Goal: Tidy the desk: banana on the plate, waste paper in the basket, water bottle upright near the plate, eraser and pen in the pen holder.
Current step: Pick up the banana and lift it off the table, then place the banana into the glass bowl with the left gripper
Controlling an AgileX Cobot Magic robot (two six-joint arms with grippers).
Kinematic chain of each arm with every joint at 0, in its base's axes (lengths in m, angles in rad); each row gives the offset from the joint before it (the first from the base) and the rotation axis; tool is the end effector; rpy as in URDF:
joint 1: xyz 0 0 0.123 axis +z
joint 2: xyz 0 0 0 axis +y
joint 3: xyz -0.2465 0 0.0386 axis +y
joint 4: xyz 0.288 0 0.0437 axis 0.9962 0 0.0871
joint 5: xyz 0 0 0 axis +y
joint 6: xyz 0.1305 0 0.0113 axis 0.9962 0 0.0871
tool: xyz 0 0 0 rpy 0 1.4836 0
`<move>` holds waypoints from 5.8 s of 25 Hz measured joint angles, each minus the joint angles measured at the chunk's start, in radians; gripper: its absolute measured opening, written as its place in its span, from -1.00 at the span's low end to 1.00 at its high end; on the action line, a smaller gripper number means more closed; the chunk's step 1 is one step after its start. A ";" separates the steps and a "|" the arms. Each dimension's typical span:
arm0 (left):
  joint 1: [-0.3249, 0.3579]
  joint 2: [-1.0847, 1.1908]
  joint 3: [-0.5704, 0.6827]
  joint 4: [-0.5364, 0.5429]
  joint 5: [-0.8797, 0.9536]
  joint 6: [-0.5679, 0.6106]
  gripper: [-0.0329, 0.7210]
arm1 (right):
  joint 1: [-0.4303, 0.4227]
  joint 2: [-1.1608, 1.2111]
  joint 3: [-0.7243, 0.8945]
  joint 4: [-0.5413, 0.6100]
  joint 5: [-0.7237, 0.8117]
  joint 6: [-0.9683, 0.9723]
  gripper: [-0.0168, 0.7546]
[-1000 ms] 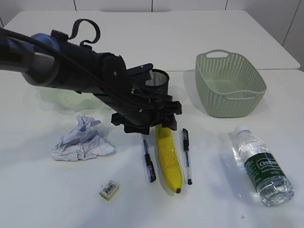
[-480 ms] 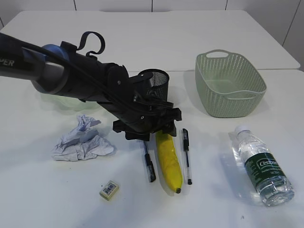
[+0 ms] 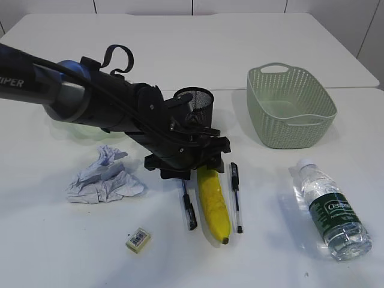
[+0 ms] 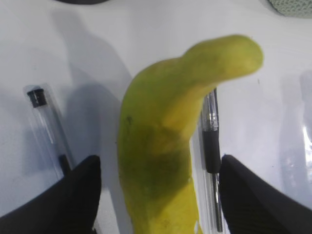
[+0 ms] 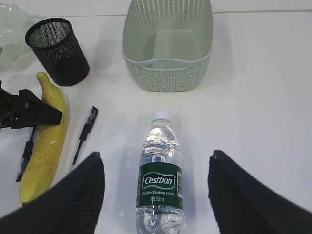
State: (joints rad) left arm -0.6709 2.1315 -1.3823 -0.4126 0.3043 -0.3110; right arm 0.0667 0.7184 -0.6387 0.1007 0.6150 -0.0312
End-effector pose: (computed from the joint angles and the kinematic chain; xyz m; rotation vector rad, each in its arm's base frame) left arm 0.3668 -0.3113 0.0419 0.0046 2.6514 -0.6712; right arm 0.2368 0.0234 0.2605 -0.0501 2.1771 0.1303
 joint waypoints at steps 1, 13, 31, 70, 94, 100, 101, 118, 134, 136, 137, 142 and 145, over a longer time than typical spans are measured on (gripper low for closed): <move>0.000 0.000 0.000 -0.003 0.000 0.000 0.49 | 0.000 0.000 0.000 0.000 0.000 0.000 0.33; -0.021 0.000 0.000 -0.043 0.000 0.006 0.47 | 0.000 0.000 0.000 0.000 0.000 0.000 0.33; -0.028 0.000 0.000 -0.044 0.000 0.011 -0.39 | 0.000 0.000 0.000 0.000 0.000 0.000 0.33; -0.077 0.002 -0.105 0.224 0.246 0.382 0.18 | 0.000 0.000 0.000 0.000 0.000 0.000 0.33; -0.091 0.051 -0.108 0.260 0.251 0.386 0.18 | 0.051 0.000 0.000 -0.052 0.000 0.000 0.33; -0.091 0.051 -0.108 0.260 0.253 0.386 0.01 | 0.051 0.000 0.000 -0.059 0.000 0.000 0.33; -0.091 0.051 -0.109 0.260 0.255 0.386 -0.02 | 0.051 0.000 0.000 -0.059 0.000 0.000 0.33; -0.091 0.051 -0.241 0.262 0.368 0.377 -0.09 | 0.051 0.000 0.000 -0.062 0.000 0.000 0.33; -0.056 -0.021 -0.292 0.311 0.447 0.337 -0.09 | 0.051 0.000 0.000 -0.072 0.000 0.000 0.33; -0.038 -0.043 -0.292 0.316 0.451 0.329 -0.09 | 0.051 0.000 0.000 -0.073 0.000 0.000 0.33; -0.026 -0.055 -0.292 0.318 0.453 0.320 -0.09 | 0.051 0.000 0.000 -0.073 0.000 0.000 0.33; 0.052 -0.098 -0.292 0.318 0.473 0.298 -0.09 | 0.051 0.000 0.000 -0.073 0.000 0.000 0.33; 0.107 -0.118 -0.292 0.320 0.477 0.284 -0.09 | 0.051 0.000 0.000 -0.073 0.000 0.000 0.33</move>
State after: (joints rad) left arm -0.5637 2.0135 -1.6740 -0.0930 0.7813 -0.0271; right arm 0.1174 0.7184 -0.6387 0.0279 0.6155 -0.0312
